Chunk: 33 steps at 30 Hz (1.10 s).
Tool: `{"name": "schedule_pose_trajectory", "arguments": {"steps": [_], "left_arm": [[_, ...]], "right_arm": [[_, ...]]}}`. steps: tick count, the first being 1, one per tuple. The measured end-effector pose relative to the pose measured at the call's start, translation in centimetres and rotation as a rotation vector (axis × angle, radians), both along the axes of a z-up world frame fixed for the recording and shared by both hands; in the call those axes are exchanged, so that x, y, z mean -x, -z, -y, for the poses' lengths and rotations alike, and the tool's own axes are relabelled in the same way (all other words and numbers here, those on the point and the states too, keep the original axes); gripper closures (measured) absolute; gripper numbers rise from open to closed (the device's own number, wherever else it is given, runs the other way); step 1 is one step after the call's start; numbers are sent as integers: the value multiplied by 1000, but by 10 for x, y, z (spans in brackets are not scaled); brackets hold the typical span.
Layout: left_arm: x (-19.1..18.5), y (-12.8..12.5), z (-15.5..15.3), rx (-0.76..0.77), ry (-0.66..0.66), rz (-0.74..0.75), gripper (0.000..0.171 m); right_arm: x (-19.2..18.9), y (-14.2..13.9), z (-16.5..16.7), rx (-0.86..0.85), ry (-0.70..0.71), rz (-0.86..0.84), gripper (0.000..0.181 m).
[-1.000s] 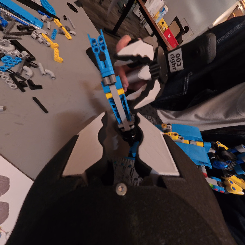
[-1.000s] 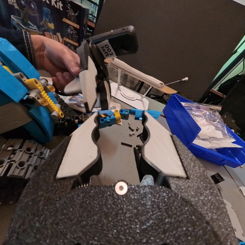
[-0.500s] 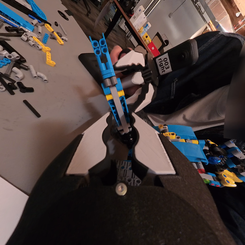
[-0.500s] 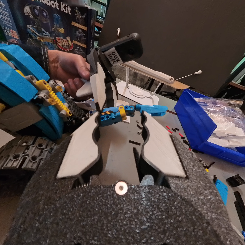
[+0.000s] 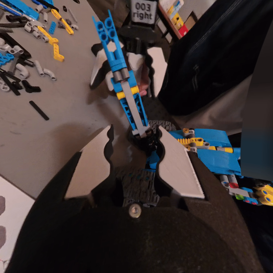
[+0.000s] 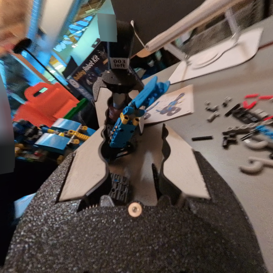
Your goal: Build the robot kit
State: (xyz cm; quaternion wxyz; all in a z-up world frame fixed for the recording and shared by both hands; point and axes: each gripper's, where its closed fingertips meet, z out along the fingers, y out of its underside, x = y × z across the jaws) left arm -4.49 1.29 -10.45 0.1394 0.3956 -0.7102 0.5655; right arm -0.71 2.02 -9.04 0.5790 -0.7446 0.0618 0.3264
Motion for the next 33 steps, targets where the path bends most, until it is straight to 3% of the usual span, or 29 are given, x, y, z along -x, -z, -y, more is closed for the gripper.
{"name": "schedule_pose_trajectory", "arguments": {"steps": [3, 6, 14, 20, 22, 23, 27, 33], "left_arm": [[-4, 1, 7, -57, -7, -7, 116], [-10, 2, 4, -91, -48, -42, 122], [-14, -10, 6, -77, -70, -33, 144], [-16, -10, 5, -55, -75, -6, 143], [-11, -13, 3, -4, -58, -24, 120], [-7, -14, 1, 13, -45, -23, 120], [5, -8, -3, -37, -2, -2, 125], [0, -6, 1, -68, -7, 29, 144]], "right_arm": [[11, 2, -1, 28, -101, -112, 118], [13, 2, -2, 29, -113, -111, 136], [17, -1, -4, 22, -139, -143, 154], [15, 0, -4, 30, -130, -162, 154], [16, 3, -4, 41, -129, -152, 144], [18, 4, -3, 45, -136, -146, 140], [30, 14, -3, 87, -168, -73, 138], [29, 11, -3, 70, -159, -53, 149]]}}
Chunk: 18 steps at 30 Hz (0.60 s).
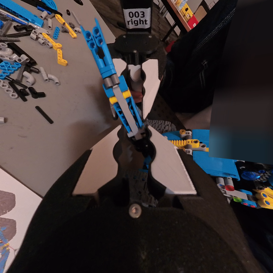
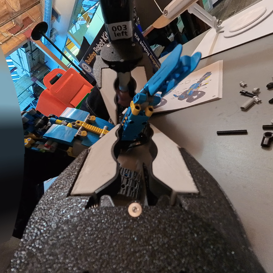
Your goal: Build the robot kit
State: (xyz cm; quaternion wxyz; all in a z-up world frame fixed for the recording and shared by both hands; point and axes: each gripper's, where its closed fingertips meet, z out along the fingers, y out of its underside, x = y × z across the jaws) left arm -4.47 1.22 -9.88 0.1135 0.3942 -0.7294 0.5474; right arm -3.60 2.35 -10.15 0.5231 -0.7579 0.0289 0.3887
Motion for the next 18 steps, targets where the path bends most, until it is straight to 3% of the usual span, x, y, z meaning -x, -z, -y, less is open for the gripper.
{"name": "schedule_pose_trajectory", "arguments": {"steps": [18], "left_arm": [[-2, 0, 2, 2, -7, 6, 144]], "right_arm": [[-18, -9, 0, -71, 114, 155, 147]]}}
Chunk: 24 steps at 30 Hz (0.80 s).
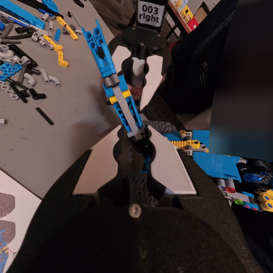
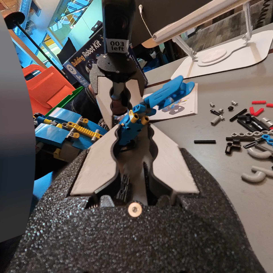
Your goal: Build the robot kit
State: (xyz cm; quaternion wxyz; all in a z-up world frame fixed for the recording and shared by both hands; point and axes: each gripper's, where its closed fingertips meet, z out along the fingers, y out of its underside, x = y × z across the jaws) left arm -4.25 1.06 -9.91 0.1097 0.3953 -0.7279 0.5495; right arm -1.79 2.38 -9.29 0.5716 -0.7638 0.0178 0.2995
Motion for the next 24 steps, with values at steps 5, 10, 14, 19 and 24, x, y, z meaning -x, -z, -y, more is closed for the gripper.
{"name": "schedule_pose_trajectory", "arguments": {"steps": [5, 10, 14, 19, 24], "left_arm": [[0, 0, 0, 5, 1, -1, 145], [0, 0, 0, 22, 5, -10, 144], [0, 0, 0, 22, 6, -10, 145], [0, 0, 1, 13, 3, -7, 145], [0, 0, 1, 9, 1, -8, 145]], "right_arm": [[-4, -2, 0, -25, 47, 100, 143], [-9, -8, 1, -59, 82, 130, 147], [-2, -4, 1, -42, 48, 146, 141], [-7, -4, 0, -39, 80, 166, 139], [-16, -6, 1, -43, 111, 129, 138]]}}
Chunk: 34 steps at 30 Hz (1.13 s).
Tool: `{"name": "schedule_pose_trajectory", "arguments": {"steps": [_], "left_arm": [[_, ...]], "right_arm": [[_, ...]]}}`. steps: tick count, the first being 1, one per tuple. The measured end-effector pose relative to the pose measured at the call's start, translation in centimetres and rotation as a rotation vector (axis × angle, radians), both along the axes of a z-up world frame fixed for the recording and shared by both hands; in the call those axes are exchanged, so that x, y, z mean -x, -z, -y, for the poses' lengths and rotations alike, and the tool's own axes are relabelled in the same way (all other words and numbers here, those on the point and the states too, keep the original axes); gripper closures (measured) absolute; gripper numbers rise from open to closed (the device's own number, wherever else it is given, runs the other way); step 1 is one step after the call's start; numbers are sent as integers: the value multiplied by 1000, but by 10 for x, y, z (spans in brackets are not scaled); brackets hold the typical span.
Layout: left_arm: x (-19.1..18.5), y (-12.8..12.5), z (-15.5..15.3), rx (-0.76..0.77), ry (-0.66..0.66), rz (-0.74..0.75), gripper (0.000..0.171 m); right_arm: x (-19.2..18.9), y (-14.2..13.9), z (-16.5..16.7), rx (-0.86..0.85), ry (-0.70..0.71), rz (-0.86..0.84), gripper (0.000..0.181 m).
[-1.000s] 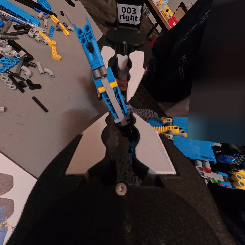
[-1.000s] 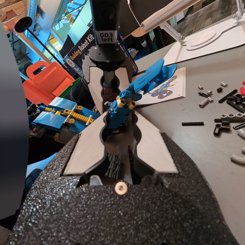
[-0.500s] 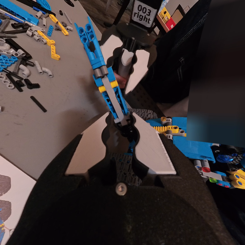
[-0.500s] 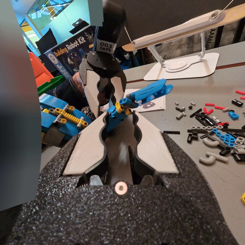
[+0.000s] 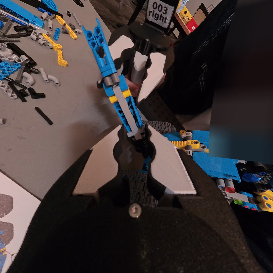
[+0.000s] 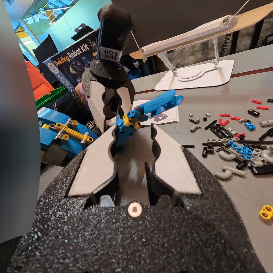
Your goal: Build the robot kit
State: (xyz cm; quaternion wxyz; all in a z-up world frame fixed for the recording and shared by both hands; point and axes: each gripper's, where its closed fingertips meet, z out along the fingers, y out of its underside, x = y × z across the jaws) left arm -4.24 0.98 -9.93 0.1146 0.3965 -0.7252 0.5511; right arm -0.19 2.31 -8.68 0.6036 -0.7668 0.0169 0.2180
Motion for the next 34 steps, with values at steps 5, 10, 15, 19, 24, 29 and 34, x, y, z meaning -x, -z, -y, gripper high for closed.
{"name": "schedule_pose_trajectory", "arguments": {"steps": [5, 10, 15, 19, 24, 29, 34], "left_arm": [[0, 0, 0, 2, 0, -1, 145], [1, 0, 0, 8, 3, -1, 145], [0, 0, 1, 13, 5, -4, 144], [1, -1, 2, 5, 7, 2, 145], [1, -1, 1, 16, 8, 1, 144], [5, 2, -2, 55, 22, -33, 143], [7, 4, 2, 62, 44, -40, 146]], "right_arm": [[-1, 0, 0, 3, 8, -5, 136], [-7, -4, 0, -14, 35, -17, 138], [-2, -11, 2, -53, 2, -45, 138], [5, 0, -3, 0, -11, -15, 131], [-9, -9, -1, -40, 42, -54, 139], [17, 4, -4, 31, -83, -95, 117], [20, 14, -8, 64, -50, 56, 113]]}}
